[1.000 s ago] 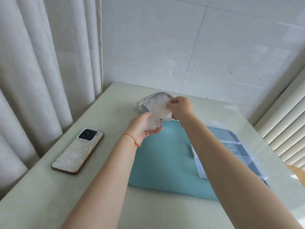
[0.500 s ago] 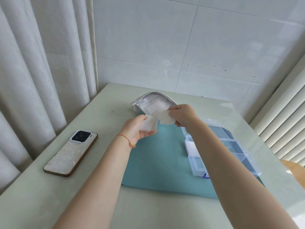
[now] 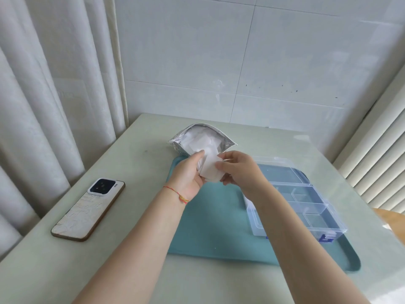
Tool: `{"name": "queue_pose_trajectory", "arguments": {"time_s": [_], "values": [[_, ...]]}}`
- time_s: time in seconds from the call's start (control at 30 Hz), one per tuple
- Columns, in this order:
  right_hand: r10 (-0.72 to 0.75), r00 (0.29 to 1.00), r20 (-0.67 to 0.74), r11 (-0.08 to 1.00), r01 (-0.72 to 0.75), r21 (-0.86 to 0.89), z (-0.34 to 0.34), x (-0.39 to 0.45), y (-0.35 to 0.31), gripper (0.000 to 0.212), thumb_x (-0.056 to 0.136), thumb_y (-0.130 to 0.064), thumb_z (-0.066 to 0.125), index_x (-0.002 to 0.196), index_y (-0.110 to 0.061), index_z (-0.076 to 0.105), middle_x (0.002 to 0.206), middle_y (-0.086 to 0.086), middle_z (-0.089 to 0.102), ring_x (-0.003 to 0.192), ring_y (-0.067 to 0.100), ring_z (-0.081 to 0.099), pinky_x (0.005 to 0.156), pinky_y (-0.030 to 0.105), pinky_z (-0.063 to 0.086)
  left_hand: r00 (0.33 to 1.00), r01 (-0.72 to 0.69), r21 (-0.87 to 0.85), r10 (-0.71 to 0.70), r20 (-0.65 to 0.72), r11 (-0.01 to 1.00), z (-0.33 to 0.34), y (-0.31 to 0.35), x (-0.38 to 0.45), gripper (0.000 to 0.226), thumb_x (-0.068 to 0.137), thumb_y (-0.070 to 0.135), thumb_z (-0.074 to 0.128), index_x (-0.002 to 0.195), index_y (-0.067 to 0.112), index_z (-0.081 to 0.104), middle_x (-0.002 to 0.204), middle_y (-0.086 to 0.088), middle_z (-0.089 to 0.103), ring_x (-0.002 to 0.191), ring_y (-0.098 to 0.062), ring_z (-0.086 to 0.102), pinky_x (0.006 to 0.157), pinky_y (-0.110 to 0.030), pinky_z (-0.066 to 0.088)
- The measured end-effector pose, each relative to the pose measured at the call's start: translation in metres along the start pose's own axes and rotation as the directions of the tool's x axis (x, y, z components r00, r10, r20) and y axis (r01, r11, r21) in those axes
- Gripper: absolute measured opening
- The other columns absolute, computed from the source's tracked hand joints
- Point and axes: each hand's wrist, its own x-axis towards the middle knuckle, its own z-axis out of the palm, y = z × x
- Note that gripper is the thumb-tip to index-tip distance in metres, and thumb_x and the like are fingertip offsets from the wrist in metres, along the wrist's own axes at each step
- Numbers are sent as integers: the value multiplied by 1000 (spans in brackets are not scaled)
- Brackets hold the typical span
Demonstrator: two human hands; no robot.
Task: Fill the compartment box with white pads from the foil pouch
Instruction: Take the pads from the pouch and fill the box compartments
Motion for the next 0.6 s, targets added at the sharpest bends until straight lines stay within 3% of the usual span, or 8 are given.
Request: {"name": "queue_pose_trajectory", "arguments": {"time_s": [0.07, 0.17, 0.3, 0.43, 0.53, 0.6], "values": [[-17, 999, 31, 1000, 17, -12, -3, -2, 2, 16, 87, 3, 64, 99, -7, 63, 78, 10, 65, 54, 19, 58, 54, 27, 50, 1000, -14, 32, 15, -18, 999, 2, -4, -1, 31, 104, 16, 36, 97, 6, 65, 79, -5, 74, 71, -16, 68, 59, -25, 52], [-38, 998, 50, 999, 40, -36, -10, -4, 5, 17, 86, 4, 63, 100, -6, 64, 78, 9, 66, 55, 17, 57, 57, 27, 49, 997, -32, 18, 33, -66, 999, -2, -4, 1, 29, 103, 13, 36, 104, 6, 63, 96, -11, 70, 82, -21, 65, 59, -25, 56], [-45, 995, 88, 999, 46, -7, -26, -6, 4, 13, 87, 3, 64, 93, -8, 67, 80, 9, 67, 62, 20, 56, 58, 26, 48, 987, -22, 105, 38, -156, 994, -7, -1, 1, 23, 102, 12, 41, 108, 8, 62, 95, -12, 67, 75, -24, 64, 51, -29, 57], [-65, 987, 147, 995, 75, -68, -43, -10, -1, 14, 87, -1, 67, 101, -1, 69, 81, 9, 67, 61, 18, 55, 58, 25, 47, 992, 98, 354, -121, 44, 930, 0, 2, -10, 32, 104, 22, 38, 121, 7, 61, 109, -15, 66, 85, -29, 68, 60, -34, 60], [-95, 992, 81, 981, 107, -161, -43, -11, -2, 13, 85, -5, 71, 98, -4, 69, 65, 5, 62, 50, 15, 51, 53, 27, 44, 970, 92, 391, -172, 174, 916, 7, 0, -14, 43, 104, 37, 40, 128, 9, 62, 117, -18, 68, 102, -38, 67, 67, -34, 60], [-100, 994, 44, 971, 107, -212, -43, -11, -2, 14, 84, -8, 72, 97, -7, 68, 59, 2, 61, 46, 15, 49, 52, 27, 42, 967, 54, 406, -149, 206, 912, 10, -1, -15, 43, 100, 36, 48, 127, 5, 62, 120, -21, 66, 104, -38, 67, 67, -31, 59]]}}
